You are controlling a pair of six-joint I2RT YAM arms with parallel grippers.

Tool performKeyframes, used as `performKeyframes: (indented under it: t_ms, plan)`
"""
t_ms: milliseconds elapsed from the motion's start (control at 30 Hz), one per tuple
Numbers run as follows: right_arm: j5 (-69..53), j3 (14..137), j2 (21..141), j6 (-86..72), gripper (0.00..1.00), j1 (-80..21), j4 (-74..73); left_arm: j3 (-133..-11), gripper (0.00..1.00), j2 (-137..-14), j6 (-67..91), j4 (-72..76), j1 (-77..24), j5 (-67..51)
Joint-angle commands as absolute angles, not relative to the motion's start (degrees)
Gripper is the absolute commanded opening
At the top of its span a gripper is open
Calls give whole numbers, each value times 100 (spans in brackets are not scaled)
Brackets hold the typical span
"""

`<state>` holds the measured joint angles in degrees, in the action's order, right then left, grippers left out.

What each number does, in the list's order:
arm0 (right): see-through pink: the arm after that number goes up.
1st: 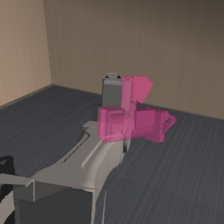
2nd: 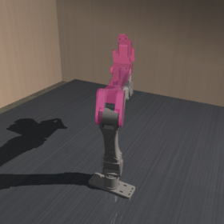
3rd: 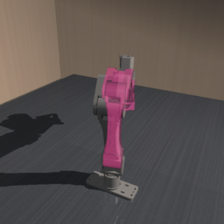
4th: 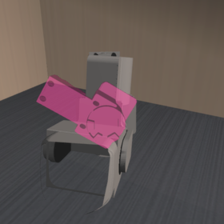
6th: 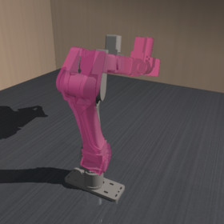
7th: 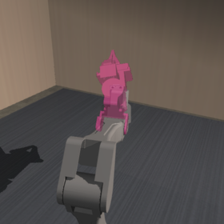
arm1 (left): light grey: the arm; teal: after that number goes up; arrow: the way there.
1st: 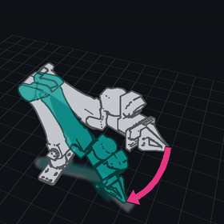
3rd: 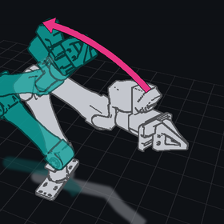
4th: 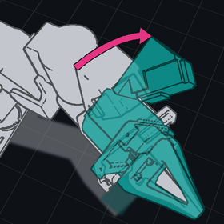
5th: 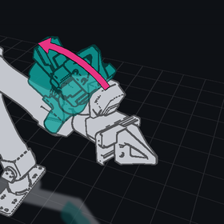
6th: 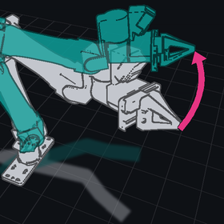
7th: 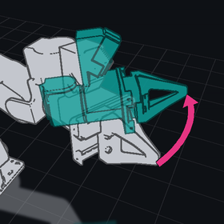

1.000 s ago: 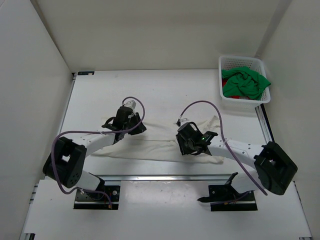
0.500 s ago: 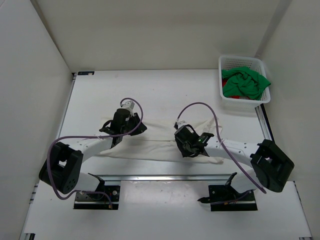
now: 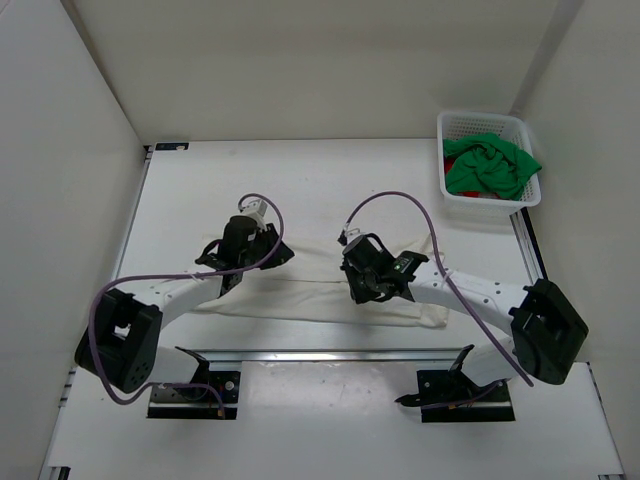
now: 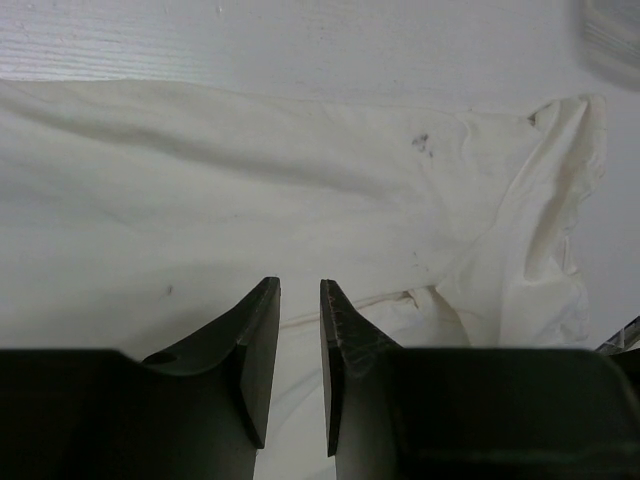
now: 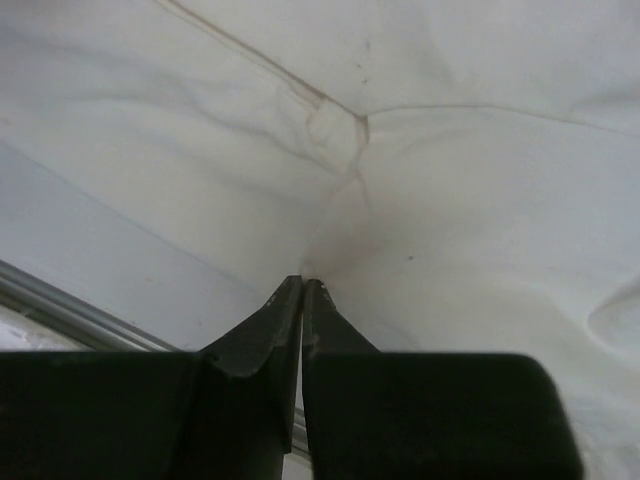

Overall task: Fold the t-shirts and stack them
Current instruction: Fold the other side of the tshirt into a rectangle

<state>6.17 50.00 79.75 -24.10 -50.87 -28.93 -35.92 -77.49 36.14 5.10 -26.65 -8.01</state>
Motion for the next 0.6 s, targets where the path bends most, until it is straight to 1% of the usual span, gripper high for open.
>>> performKeyframes:
  t_ms: [0,100,267,333,433,500,533,567]
  plan:
    - [203,5186,7989,-2487,1,-5045,-3033,-3665,34,-7471,3630,545,-2541,-941]
    - [141,5089,8016,-2505,11,-4993,-2962,-3568,34,-7409,3682,554,-2514,-1037]
    - [-211,5001,7998,-2514,8,-4948,-2865,-3454,35,-7339,3691,589,-2364,-1090]
    - [-298,4992,7963,-2505,10,-4896,-2821,-3445,35,-7330,3683,563,-2286,-1116]
    - [-457,4983,7770,-2365,20,-4773,-2751,-3480,35,-7286,3691,580,-2171,-1160]
    - [-308,5045,7551,-2321,24,-4406,-2865,-3542,35,-7304,3666,519,-2415,-1064]
    - [-177,5062,7428,-2251,25,-4134,-2865,-3664,35,-7330,3595,484,-2513,-968]
    - [-19,5071,7305,-2172,23,-3905,-2883,-3769,35,-7400,3630,492,-2749,-862]
